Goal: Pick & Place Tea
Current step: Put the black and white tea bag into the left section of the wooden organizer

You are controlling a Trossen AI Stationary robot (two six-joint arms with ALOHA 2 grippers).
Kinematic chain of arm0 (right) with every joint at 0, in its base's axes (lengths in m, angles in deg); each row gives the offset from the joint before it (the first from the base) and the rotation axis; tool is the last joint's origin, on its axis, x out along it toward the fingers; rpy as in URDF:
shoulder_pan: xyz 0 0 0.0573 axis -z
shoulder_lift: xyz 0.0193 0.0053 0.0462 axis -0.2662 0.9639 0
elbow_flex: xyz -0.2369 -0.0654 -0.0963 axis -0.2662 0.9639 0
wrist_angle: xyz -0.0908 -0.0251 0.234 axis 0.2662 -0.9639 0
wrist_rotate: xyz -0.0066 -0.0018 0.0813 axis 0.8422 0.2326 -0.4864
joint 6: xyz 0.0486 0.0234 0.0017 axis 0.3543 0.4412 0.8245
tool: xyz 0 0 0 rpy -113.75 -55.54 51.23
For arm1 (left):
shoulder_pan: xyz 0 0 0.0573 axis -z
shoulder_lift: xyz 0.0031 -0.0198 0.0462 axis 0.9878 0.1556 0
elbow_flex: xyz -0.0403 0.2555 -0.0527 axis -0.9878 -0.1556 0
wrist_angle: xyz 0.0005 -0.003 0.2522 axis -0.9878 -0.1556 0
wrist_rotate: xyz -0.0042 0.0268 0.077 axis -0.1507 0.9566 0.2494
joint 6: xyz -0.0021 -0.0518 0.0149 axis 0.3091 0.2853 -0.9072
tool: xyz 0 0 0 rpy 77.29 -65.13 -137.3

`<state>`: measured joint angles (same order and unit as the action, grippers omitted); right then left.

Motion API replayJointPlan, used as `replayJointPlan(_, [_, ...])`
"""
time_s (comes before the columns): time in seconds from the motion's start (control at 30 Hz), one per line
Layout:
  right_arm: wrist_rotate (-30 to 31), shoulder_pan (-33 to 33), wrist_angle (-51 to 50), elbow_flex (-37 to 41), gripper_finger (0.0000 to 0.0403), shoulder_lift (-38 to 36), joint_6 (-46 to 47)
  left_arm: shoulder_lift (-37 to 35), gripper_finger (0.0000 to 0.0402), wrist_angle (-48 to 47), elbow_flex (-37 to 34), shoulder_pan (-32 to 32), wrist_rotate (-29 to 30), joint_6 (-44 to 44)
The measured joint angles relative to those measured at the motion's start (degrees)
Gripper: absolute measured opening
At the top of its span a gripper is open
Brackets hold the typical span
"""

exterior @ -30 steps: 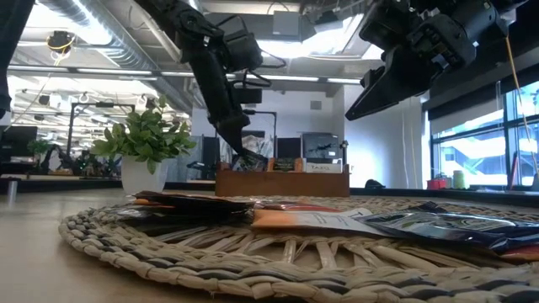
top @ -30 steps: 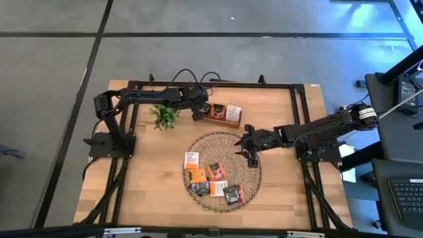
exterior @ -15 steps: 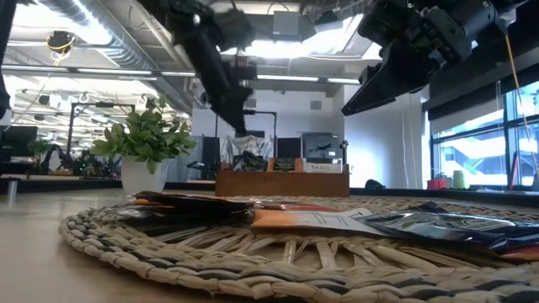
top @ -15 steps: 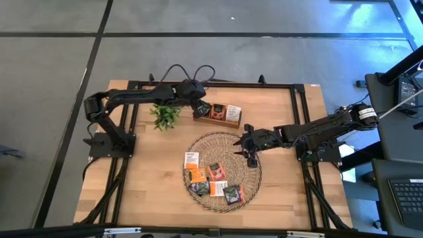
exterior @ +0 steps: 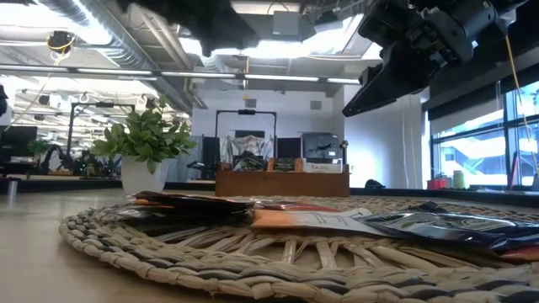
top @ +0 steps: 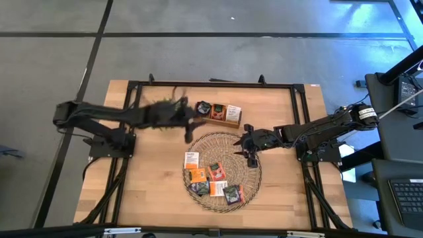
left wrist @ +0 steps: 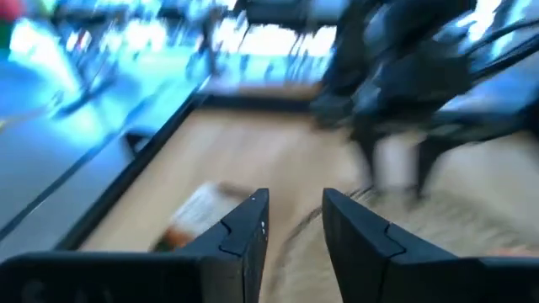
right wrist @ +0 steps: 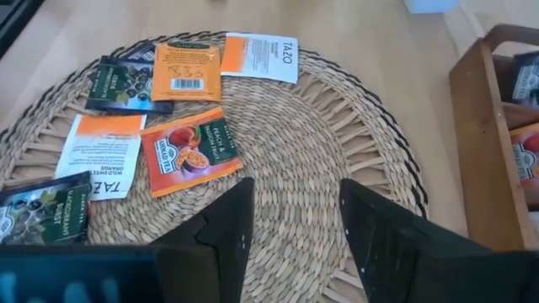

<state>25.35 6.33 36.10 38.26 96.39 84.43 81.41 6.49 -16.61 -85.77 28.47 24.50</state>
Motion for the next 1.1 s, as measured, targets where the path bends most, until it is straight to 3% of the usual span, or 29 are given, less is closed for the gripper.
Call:
replayJointPlan(0.13, [0.4, 0.1, 1.6, 0.0, 0.0177, 0.0, -2.0, -4.4, 0.0111, 22.7, -15.0, 6.4, -0.2, 4.0])
replayJointPlan(0.2, [3.5, 0.6, 5.0, 0.1, 0.0177, 0.0, -1.8, -5.2, 0.0109, 32.4, -20.7, 9.2, -0.2, 4.9])
replayJointPlan(0.33, [9.6, 4.0, 10.3, -1.3, 0.0177, 0.0, -3.4, -5.3, 0.0106, 42.9, -27.9, 13.6, -0.2, 5.0])
replayJointPlan(0.5, [-0.8, 12.7, 6.3, -10.0, 0.017, 2.9, -6.4, -5.3, 0.011, 44.6, -30.1, 16.7, -0.1, 6.4])
replayJointPlan(0.67, [-7.5, 21.0, -2.2, -23.2, 0.0149, 12.2, -10.2, -5.3, 0.011, 44.2, -30.1, 19.0, -0.2, 7.0])
replayJointPlan(0.93, [-9.2, 27.0, -6.0, -38.6, 0.0134, 31.2, -18.7, -5.3, 0.0109, 38.9, -30.1, 22.5, -0.6, 7.5])
replayJointPlan(1.1, [-9.1, 29.1, -10.1, -46.1, 0.0134, 38.9, -19.9, -5.3, 0.0111, 36.5, -30.1, 24.0, -0.6, 9.5])
